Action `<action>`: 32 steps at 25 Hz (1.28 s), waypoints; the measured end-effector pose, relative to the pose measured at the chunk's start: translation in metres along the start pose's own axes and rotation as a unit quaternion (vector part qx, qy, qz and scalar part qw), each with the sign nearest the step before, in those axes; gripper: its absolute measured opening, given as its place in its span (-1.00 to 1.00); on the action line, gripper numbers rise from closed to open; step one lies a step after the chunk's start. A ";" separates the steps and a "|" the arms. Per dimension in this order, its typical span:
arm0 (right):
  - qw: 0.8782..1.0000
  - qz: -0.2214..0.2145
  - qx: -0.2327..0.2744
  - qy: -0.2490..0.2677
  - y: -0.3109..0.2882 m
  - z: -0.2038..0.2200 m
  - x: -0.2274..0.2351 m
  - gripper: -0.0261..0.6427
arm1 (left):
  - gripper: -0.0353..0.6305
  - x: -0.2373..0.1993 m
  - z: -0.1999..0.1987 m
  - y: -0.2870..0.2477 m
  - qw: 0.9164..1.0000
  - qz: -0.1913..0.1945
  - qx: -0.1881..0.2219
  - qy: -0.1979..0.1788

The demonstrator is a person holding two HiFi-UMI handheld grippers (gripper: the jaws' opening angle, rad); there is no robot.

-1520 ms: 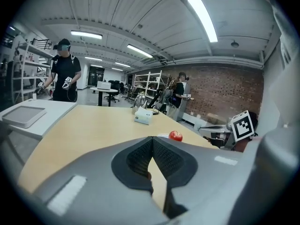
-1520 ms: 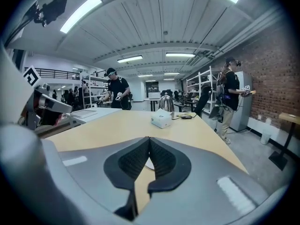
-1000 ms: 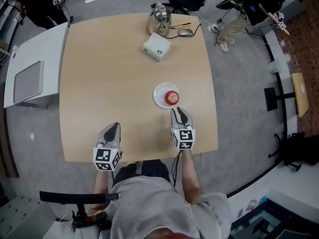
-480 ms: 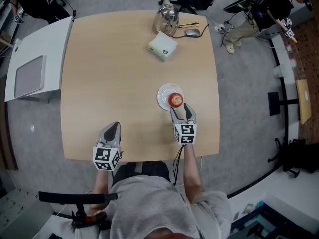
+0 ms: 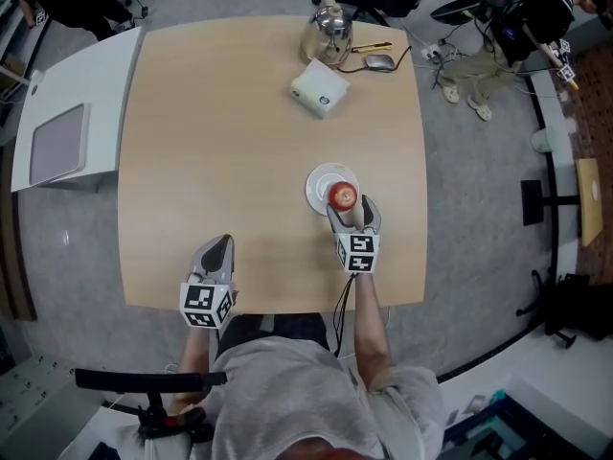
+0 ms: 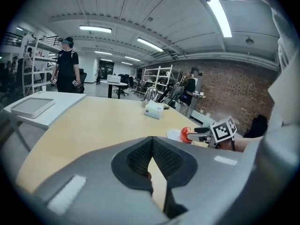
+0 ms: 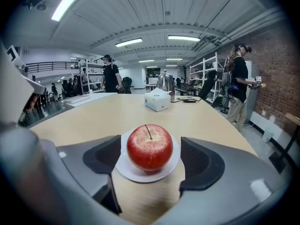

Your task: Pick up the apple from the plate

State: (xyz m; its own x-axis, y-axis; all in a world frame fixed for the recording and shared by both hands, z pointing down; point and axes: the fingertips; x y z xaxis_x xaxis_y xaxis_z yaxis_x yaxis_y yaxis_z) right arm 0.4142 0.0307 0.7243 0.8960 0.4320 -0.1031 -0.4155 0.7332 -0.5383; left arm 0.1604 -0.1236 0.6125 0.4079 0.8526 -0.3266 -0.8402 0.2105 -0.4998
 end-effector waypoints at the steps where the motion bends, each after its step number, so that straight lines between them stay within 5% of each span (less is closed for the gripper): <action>1: 1.000 -0.002 -0.003 -0.001 -0.001 0.001 0.000 0.26 | -0.83 0.000 0.000 0.000 1.000 0.000 -0.001 0.001; 32: 1.000 0.004 -0.005 -0.014 -0.001 -0.004 -0.004 0.12 | -0.83 -0.009 -0.001 0.008 1.000 -0.002 0.004 0.008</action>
State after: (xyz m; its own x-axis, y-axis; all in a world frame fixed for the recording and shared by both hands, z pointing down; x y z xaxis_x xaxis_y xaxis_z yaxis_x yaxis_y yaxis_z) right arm 0.4119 0.0260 0.7222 0.8876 0.4526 -0.0854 -0.4217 0.7240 -0.5459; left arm 0.1508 -0.1299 0.6103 0.4161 0.8443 -0.3376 -0.8418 0.2173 -0.4941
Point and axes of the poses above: the fingertips, and each gripper's own axes: y backward along the fingers, x to its right, z out of its underside, and after that the axes turned 9 degrees about y, right-handed
